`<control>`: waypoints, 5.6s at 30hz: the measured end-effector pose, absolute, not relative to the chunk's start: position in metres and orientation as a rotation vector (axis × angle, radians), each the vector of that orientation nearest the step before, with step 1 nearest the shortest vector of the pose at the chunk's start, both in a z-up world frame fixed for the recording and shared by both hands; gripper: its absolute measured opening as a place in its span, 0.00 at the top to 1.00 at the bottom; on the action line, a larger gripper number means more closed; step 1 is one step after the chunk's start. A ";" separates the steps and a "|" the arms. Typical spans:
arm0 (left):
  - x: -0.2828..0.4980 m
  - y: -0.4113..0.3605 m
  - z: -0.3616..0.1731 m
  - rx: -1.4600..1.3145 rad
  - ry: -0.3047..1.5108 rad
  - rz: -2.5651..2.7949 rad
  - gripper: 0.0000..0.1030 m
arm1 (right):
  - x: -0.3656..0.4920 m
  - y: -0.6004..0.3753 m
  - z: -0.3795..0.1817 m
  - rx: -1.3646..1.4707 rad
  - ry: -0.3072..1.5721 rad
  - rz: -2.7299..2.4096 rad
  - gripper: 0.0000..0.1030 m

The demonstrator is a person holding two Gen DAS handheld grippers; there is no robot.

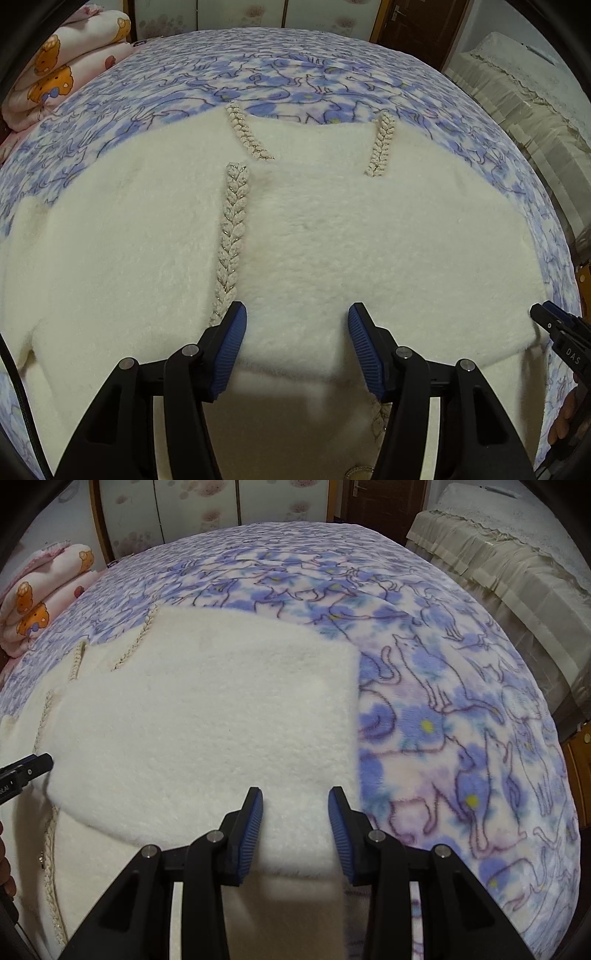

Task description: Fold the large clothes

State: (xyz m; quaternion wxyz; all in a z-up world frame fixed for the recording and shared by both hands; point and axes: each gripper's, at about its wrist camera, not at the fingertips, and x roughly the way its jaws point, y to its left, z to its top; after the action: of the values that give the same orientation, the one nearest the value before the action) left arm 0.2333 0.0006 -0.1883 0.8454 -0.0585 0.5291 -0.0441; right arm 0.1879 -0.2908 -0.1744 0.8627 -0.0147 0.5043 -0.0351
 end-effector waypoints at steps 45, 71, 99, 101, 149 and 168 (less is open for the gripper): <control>0.048 0.026 -0.075 -0.116 1.039 -0.078 0.36 | 0.040 -0.223 -0.113 0.172 1.094 0.094 0.62; -0.024 0.224 -0.044 -0.215 1.068 0.060 0.35 | 0.008 -0.049 -0.053 -0.048 0.995 0.353 0.62; 0.097 0.535 -0.207 -0.854 1.181 0.568 0.36 | 0.175 0.122 -0.107 -0.106 1.026 0.458 0.52; 0.097 0.544 -0.217 -0.860 1.192 0.605 0.36 | 0.176 0.127 -0.115 -0.109 1.038 0.470 0.52; 0.157 0.186 -0.167 -0.337 1.052 0.011 0.36 | 0.148 -0.068 -0.132 0.083 1.115 0.350 0.52; 0.126 0.261 -0.175 -0.417 1.008 0.197 0.34 | 0.199 0.029 -0.142 0.139 1.113 0.571 0.88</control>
State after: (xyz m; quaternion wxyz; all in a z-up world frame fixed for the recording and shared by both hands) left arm 0.1263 0.2615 -0.1752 0.8503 -0.1981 0.4785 0.0936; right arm 0.1986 0.0294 -0.1416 0.8085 0.0651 0.5204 0.2669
